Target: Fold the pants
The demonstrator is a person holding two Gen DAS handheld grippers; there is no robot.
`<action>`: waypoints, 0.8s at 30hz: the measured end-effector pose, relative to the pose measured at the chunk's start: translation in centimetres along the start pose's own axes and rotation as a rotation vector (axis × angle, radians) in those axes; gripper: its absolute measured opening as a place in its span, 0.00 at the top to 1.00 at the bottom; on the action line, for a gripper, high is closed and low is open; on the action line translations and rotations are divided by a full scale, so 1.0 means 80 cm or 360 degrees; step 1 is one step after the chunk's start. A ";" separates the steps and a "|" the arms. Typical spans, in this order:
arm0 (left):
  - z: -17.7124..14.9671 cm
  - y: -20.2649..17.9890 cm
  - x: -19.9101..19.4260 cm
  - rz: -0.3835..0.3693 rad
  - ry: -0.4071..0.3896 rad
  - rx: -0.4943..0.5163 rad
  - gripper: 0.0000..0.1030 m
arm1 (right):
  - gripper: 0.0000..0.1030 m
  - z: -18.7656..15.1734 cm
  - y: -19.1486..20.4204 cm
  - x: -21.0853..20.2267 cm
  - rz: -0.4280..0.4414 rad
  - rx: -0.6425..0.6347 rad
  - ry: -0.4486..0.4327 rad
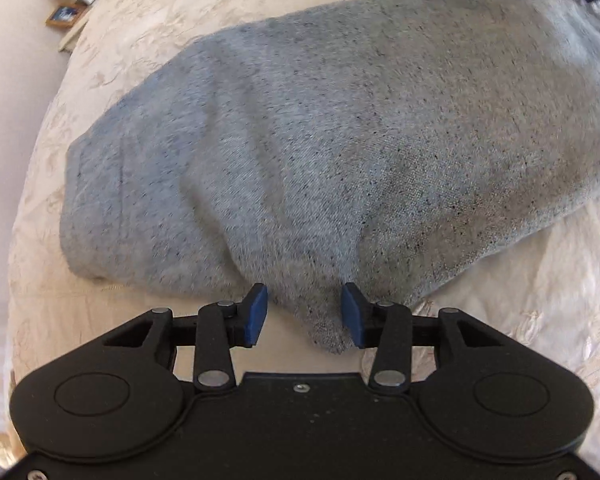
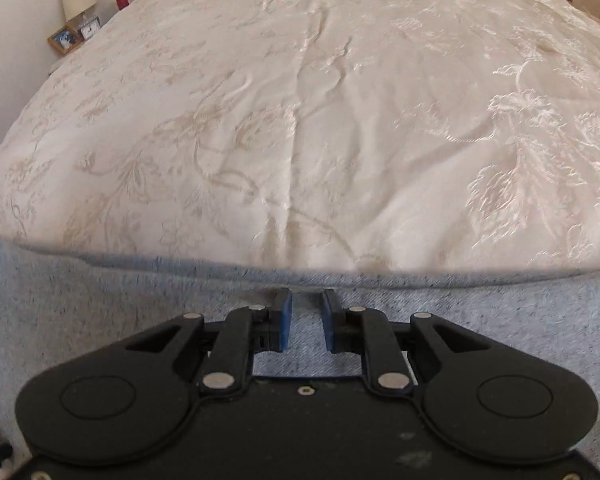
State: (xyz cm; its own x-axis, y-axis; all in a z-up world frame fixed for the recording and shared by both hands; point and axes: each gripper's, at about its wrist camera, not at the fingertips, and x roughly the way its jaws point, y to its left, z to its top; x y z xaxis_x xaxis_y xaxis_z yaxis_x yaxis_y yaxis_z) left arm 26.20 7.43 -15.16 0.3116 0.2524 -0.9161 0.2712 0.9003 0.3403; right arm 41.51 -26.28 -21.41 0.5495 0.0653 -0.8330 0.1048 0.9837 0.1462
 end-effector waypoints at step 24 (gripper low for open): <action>0.056 -0.151 -0.104 -0.0121 -0.0111 -0.0047 0.50 | 0.68 -0.095 -0.405 -0.139 0.0003 0.0487 0.0070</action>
State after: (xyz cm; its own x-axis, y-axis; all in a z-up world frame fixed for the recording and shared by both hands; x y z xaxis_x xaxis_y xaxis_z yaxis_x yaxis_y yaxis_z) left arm 24.42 -7.12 -10.70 0.3543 0.1588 -0.9216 0.2699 0.9262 0.2634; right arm 25.70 -57.57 -20.97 0.5142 0.0808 -0.8538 0.3523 0.8878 0.2961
